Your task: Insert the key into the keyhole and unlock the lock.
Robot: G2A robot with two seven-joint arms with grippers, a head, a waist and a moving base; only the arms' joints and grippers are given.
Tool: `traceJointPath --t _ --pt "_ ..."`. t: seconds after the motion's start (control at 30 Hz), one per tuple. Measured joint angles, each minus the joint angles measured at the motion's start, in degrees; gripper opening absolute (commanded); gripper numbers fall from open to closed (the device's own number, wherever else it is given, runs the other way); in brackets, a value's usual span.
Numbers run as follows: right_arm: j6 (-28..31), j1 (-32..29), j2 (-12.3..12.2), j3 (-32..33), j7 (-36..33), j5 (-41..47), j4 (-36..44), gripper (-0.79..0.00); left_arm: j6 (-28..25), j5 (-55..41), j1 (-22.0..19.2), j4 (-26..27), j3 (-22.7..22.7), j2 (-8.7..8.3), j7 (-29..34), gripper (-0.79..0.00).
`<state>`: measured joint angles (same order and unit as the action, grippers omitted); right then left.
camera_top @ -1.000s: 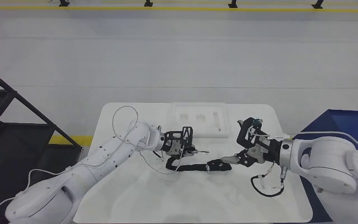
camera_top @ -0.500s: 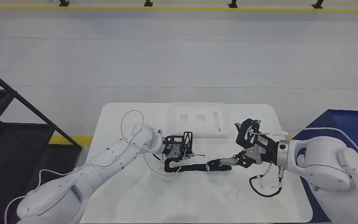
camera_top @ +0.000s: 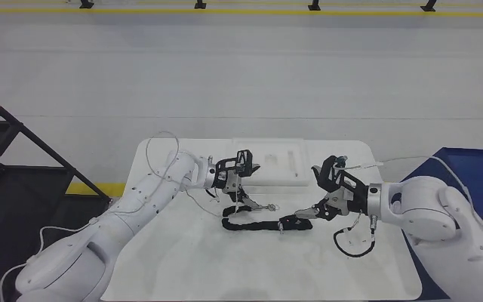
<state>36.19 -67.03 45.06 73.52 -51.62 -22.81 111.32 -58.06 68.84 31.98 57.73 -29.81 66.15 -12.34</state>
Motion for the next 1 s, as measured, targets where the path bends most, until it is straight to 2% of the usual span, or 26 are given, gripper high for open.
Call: traceJointPath --t 0.1,0.33,0.5,0.67,1.0 --pt "1.60 1.78 0.17 -0.74 0.56 0.50 -2.19 0.000 0.03 -3.05 -1.18 0.73 -1.19 -0.91 -3.87 0.000" --pt "9.04 6.98 0.74 -2.38 4.19 1.71 -8.91 0.000 0.06 -7.31 -7.82 1.43 -0.36 -3.21 -4.99 0.000" --pt "16.24 12.20 1.32 -3.73 7.74 2.89 -15.16 0.000 0.06 -12.70 -13.45 0.45 3.00 -4.29 -3.25 0.000" --pt "20.75 17.43 1.63 -4.34 9.47 5.33 -20.63 0.000 0.06 -18.65 -19.12 -0.84 7.86 -4.52 0.44 0.000" --pt "21.82 27.41 2.57 -8.80 8.64 9.22 -27.01 0.000 0.06 -29.57 -26.40 -3.63 16.07 -4.54 0.84 0.000"
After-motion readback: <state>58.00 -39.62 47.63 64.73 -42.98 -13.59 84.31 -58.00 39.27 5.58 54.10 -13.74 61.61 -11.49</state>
